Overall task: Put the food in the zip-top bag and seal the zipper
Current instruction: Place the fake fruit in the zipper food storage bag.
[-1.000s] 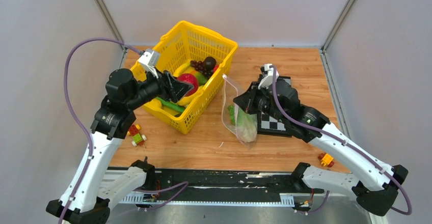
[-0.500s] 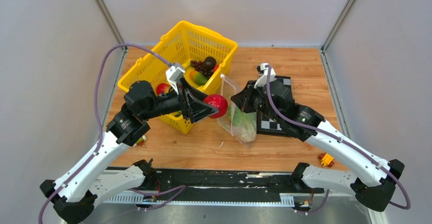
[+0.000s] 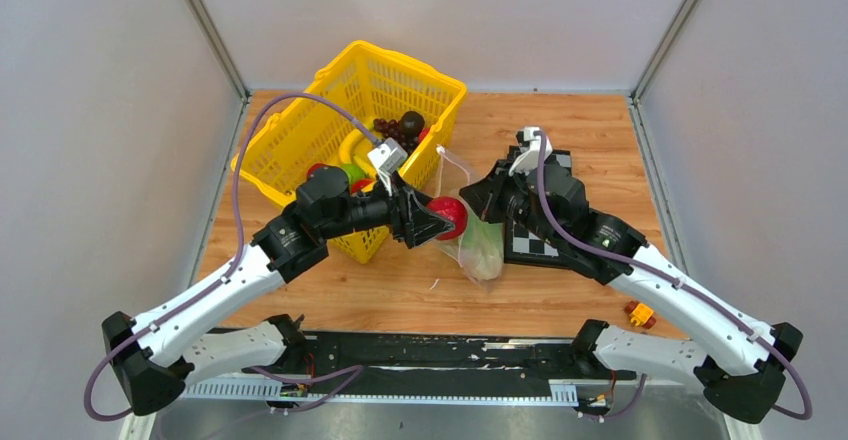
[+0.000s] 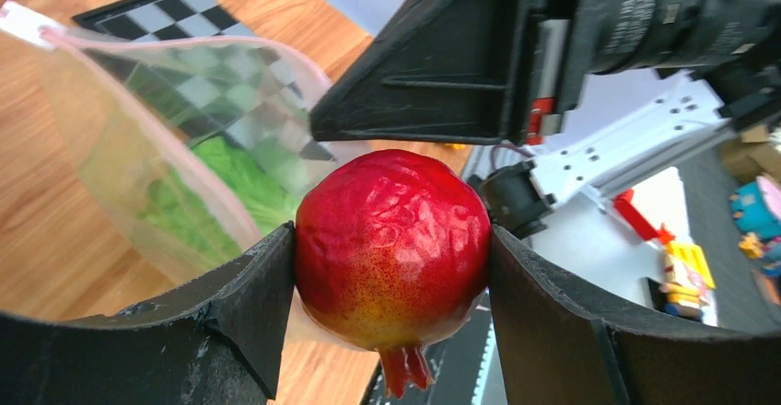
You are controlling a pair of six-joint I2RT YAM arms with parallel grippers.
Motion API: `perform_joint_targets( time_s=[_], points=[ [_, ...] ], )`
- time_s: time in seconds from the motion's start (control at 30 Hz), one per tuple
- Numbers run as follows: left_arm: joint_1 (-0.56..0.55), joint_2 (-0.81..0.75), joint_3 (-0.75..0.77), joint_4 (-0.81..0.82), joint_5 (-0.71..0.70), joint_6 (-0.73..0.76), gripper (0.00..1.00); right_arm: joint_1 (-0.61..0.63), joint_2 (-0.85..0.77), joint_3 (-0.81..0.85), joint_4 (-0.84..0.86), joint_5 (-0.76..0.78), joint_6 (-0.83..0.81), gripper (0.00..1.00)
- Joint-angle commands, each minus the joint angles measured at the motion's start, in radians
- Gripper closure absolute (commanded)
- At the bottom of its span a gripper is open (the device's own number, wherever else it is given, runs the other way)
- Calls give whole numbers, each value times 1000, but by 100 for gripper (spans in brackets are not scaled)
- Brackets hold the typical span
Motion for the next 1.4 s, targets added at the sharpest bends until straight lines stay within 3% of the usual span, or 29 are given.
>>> perform_joint_targets(
  time_s=[0.0,0.43,0.77,0.83,0.93,1.03,1.37],
  points=[
    [-25,17,41,-75,-124,104,72,5,-33,-11,53,22,14,100],
    [-36,4,72,-210,-349,150,68,4,-52,-20,54,13,10,100],
    [-39,59,92,-211,-434,96,62,4,-89,-61,173,-202,-23,100],
    [-44,68,99,-212,-456,93,50,5,-97,-61,176,-227,-29,100],
    [-46,80,108,-198,-432,97,47,3,-106,-63,175,-228,-29,100],
    [-49,98,122,-197,-394,98,36,3,-108,-63,169,-219,-31,100],
    [-50,52,136,-215,-353,121,12,3,-119,-75,115,-76,-23,100]
  ],
)
